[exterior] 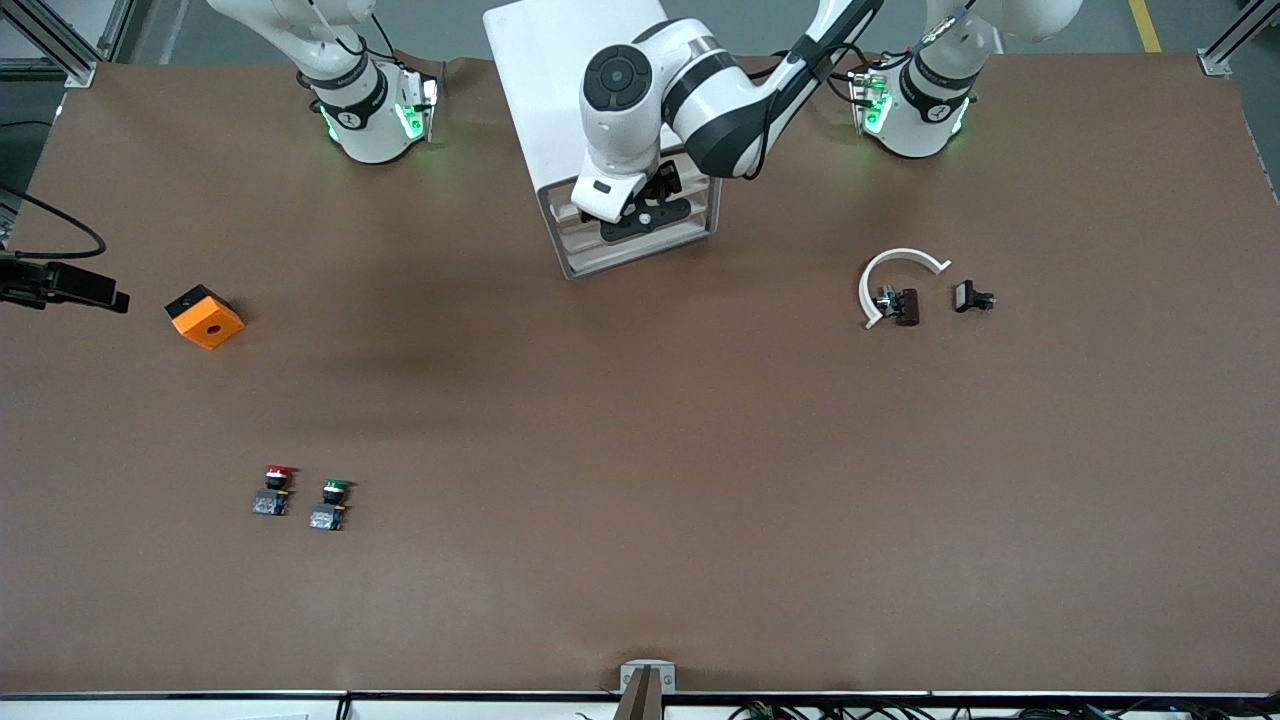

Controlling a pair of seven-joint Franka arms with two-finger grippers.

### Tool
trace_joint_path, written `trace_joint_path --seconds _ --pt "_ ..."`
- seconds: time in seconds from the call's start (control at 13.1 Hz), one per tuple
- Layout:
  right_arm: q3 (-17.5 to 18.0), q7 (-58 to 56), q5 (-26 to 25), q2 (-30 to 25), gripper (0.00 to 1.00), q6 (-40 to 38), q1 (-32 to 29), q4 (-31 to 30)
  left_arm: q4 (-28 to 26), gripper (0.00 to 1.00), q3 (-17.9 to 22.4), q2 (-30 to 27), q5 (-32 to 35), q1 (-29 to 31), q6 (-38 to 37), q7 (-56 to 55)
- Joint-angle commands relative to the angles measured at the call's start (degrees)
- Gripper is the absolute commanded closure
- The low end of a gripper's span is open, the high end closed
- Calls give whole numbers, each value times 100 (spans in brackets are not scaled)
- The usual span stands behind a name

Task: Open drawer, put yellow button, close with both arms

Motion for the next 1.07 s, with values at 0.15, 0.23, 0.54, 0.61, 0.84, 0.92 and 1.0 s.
trace_joint_path --seconds 0.15,0.23,0.54,0.61,0.84,0.92,1.0 --pt "60 12 -35 -89 0 -81 -132 196 -9 0 -113 4 -640 -1 -63 -49" --pt "42 -13 17 -89 0 -89 -193 311 9 0 -121 4 -781 -1 -63 -40" --pt "51 -5 123 -167 0 -98 -326 356 18 0 -148 47 -949 7 -54 12" --pt "60 -22 123 -177 0 -168 -325 356 27 0 -139 65 -914 42 -45 30" --pt "95 -31 61 -369 0 -195 -282 304 184 0 -42 48 -669 515 -45 21" --pt "103 -40 61 -457 0 -221 -264 286 281 0 -51 48 -381 674 -45 30" --pt "104 -31 61 -502 0 -239 -264 199 342 0 -42 21 -195 832 -45 30"
